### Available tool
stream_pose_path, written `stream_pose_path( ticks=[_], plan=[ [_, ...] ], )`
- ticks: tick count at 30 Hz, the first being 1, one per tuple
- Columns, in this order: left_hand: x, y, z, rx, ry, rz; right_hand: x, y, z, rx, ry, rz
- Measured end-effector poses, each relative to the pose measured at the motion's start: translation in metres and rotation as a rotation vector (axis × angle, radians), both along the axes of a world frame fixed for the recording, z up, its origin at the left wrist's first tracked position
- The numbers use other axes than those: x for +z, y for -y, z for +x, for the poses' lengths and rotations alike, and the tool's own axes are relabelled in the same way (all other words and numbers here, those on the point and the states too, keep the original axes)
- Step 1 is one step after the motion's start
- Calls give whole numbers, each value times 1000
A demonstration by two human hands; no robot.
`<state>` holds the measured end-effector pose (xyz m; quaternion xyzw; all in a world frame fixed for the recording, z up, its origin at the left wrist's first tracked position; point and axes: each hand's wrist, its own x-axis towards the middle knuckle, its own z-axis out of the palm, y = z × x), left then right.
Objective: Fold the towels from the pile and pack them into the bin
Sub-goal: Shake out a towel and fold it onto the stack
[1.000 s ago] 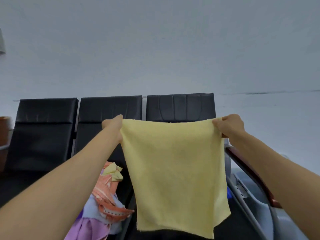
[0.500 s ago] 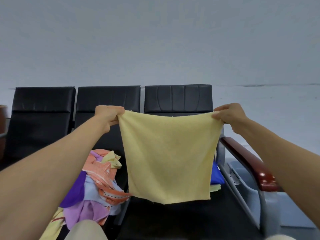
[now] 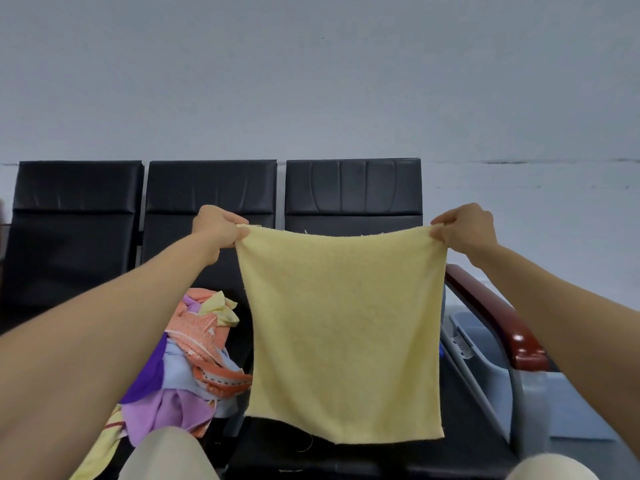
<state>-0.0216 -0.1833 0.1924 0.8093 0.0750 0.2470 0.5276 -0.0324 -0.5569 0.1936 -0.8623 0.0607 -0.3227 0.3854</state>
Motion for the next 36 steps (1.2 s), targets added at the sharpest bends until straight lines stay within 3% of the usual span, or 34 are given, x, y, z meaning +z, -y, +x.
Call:
stream_pose_path(
  ticks=[5,19,26,31,33,36],
  plan=[
    [-4,11,-4,87,131,287,-5,3,5,-33,56,-23],
    [10,11,-22,54,170,211,2,7,-2,-49,-3,5],
    [19,15,-23,66,212,359,16,5,-1,-51,64,63],
    [-8,17,7,73,108,573,-9,8,23,-51,50,48],
    [-28,19,27,70,27,522,-31,13,40,-54,11,29],
    [-63,26,52,5,-56,238,-63,16,62,-40,-49,78]
  ],
)
